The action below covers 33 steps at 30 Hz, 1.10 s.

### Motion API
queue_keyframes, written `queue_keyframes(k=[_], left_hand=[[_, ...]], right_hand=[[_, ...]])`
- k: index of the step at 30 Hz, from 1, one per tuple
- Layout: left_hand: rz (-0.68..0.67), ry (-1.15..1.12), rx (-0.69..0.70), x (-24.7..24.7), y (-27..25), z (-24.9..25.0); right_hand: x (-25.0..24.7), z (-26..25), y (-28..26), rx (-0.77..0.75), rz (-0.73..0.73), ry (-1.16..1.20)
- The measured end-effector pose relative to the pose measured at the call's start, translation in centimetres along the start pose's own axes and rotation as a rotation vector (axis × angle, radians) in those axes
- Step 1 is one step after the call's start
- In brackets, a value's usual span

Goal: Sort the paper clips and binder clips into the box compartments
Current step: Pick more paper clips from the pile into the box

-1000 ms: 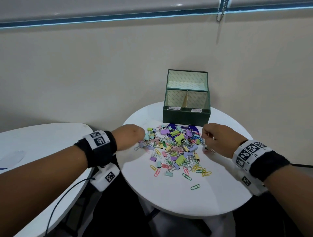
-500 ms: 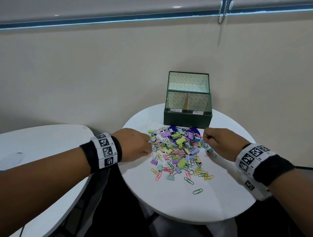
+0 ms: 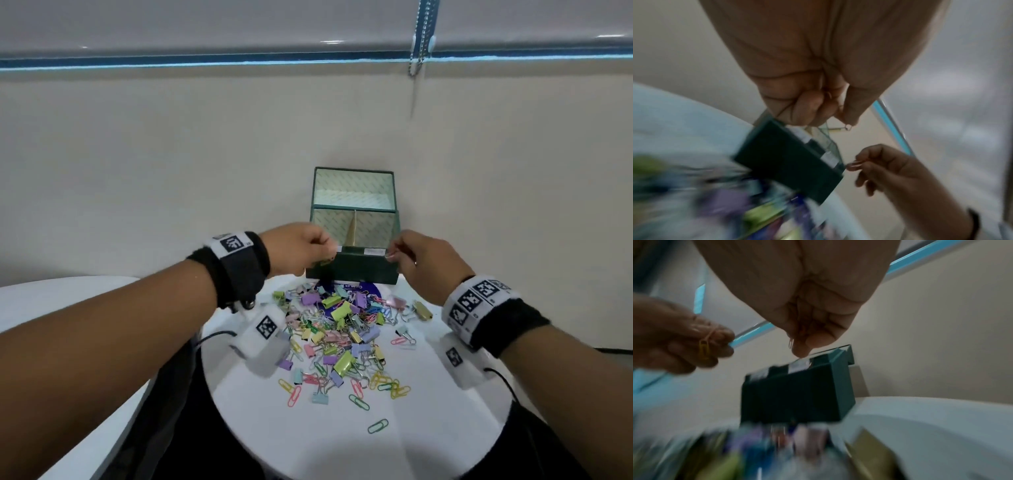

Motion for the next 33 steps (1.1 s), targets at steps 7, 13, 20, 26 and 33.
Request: queue_keyframes(k=[7, 13, 20, 26, 33], left_hand=[[0.169, -0.511, -0.126, 0.1, 7.0, 3.1], [0.099, -0.64, -0.184, 1.6, 8.7, 3.1], [0.125, -0.643, -0.069, -0.6, 3.1, 2.6], [0.048, 0.225, 0.023, 1.0, -5.7, 0.9], [-0.141, 0.613, -0.004, 6.1, -11.8, -0.3]], right_hand=[[-1.7, 0.8, 4.7, 0.093, 0.17, 0.123], [-2.4, 1.8, 2.9, 0.068, 0.22, 0.092], [2.0, 1.9, -4.3, 0.078, -0.484, -0.153], [4.9, 2.4, -6.7, 0.077, -0.557, -0.266], [6.7, 1.3, -5.9, 0.005, -0.445, -0.288]])
Point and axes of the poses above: each hand's wrist, its own y-axis towards the middle knuckle, its own x-axis out of the palm, z = x × y, the point moved 9 cm from there along y, towards the middle knuckle, and after that the axes turned 15 degrees about y, right-handed, at the moved point
